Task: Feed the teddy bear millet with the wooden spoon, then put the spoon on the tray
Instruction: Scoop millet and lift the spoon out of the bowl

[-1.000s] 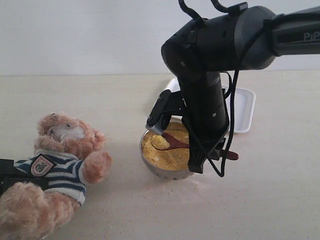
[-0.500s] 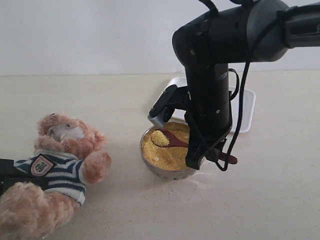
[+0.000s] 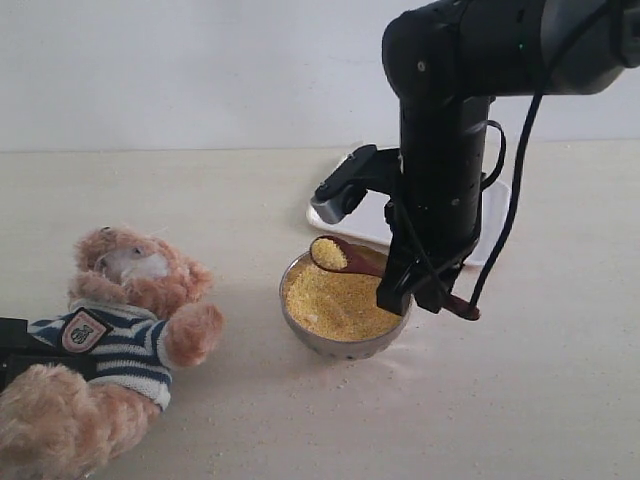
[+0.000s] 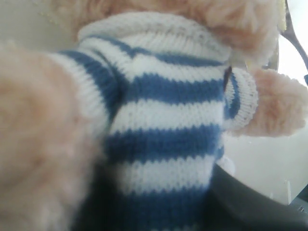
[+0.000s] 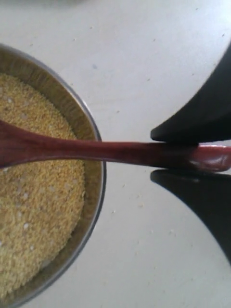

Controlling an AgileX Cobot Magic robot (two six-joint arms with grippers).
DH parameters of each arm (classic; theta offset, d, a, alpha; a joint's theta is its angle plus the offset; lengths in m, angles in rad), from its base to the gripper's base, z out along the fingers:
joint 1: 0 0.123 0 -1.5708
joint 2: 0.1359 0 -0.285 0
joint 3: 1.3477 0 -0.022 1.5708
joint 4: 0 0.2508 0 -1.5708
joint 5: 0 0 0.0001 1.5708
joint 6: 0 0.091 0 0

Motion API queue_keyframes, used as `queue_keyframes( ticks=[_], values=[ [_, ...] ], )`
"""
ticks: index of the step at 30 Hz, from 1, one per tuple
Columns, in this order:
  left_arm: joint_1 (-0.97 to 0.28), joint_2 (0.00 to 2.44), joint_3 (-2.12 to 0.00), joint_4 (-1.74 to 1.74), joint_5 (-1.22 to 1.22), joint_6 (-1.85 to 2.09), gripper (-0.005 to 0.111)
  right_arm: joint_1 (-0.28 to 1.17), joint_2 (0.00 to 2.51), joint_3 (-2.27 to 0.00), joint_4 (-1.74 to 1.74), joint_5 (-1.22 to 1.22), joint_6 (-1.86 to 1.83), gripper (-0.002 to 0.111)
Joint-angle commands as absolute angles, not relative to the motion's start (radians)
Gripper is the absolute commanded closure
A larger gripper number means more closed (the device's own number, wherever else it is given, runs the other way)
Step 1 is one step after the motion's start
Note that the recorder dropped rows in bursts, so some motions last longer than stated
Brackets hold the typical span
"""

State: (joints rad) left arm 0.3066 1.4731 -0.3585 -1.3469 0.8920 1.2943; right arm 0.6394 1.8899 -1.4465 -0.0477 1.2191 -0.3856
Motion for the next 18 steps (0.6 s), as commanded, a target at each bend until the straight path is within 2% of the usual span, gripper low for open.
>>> queue_keyframes(
  ticks=[1, 18],
  values=[
    [0.309, 1.461, -0.354, -1.355, 0.907, 1.303, 0.102, 0.627, 1.862, -1.455, -0.044, 1.221, -0.391, 0.108],
    [0.309, 1.461, -0.354, -1.355, 0.907, 1.303, 0.102, 0.602, 1.847, -1.455, 0.011, 1.221, -0.369, 0.108]
  ],
)
